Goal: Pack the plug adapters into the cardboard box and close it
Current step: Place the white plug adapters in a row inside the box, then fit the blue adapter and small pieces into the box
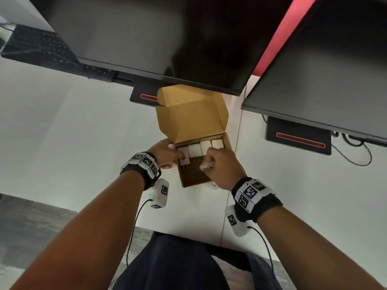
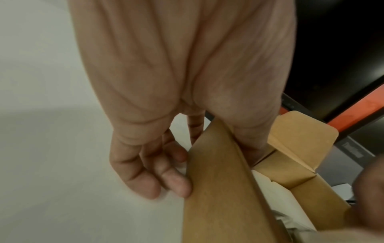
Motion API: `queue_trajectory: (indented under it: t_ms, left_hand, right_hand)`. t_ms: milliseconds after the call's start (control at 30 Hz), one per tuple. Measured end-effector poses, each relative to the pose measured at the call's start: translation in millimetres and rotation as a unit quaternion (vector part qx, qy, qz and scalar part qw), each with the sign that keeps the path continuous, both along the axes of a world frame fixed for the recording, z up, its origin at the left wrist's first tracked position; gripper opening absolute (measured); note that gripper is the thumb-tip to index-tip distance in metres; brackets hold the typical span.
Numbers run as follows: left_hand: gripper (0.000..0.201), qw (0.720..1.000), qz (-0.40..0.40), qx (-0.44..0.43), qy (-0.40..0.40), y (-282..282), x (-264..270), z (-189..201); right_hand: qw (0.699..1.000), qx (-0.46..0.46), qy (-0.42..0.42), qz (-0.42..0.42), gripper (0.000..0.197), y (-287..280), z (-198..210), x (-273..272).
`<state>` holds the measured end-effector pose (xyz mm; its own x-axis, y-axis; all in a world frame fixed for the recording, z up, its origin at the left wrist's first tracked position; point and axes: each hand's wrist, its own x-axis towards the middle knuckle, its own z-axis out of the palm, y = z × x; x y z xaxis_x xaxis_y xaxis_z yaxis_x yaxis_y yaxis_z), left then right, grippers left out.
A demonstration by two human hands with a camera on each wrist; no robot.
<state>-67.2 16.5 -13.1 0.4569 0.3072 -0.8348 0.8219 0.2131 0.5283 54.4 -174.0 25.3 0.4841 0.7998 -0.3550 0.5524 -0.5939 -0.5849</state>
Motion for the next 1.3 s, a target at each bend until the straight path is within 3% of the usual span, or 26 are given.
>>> queue_trajectory:
  t_ms: [133,300,467,567,767,867,933,1033,1100,1300]
  left_hand:
    - [0.041,1.0,-0.009,-0.004,-0.013,1,-1,-2]
    - [0.041,1.0,-0.013,0.003,-0.025,1,0,1]
    - [0.041,0.999,-0.023,0.017,-0.031,0,0,4]
    - [0.04,0.999,-0.025,0.024,-0.035,0,1,6]
    - [0.041,0.998,-0.037,0.051,-0.022,-1,4,7]
    - [0.043,0.998,-0.032,0.062,-0.01,-3,6,6]
    - [0.042,0.997,-0.029,0.067,-0.003,-4,7,6]
    - [0.034,0.997,-0.023,0.07,0.008,-5,8,6]
    - [0.03,0.997,-0.021,0.072,0.013,-5,8,7]
    - [0.032,0.998,0.013,0.063,0.011,-8,9,8]
  right_hand:
    - [0.997,-0.052,-0.054,0.006,0.042,1,-11,-19]
    - [0.99,-0.08,-0.116,0.01,0.021,5,-24,-34]
    - [0.991,-0.088,-0.097,-0.001,0.031,9,-27,-37]
    - [0.995,-0.067,-0.074,-0.031,0.039,4,-16,-30]
    - [0.983,0.065,-0.1,-0.139,0.013,-45,-2,8]
    - [0.978,0.075,-0.098,-0.17,0.03,-81,-9,30]
    - [0.983,0.048,-0.045,-0.173,0.042,-103,-16,37]
    - [0.99,0.009,0.045,-0.137,0.07,-120,-27,35]
    - [0.992,-0.014,0.061,-0.113,0.077,-121,-35,31]
    - [0.997,-0.027,0.002,-0.075,0.042,-109,-51,22]
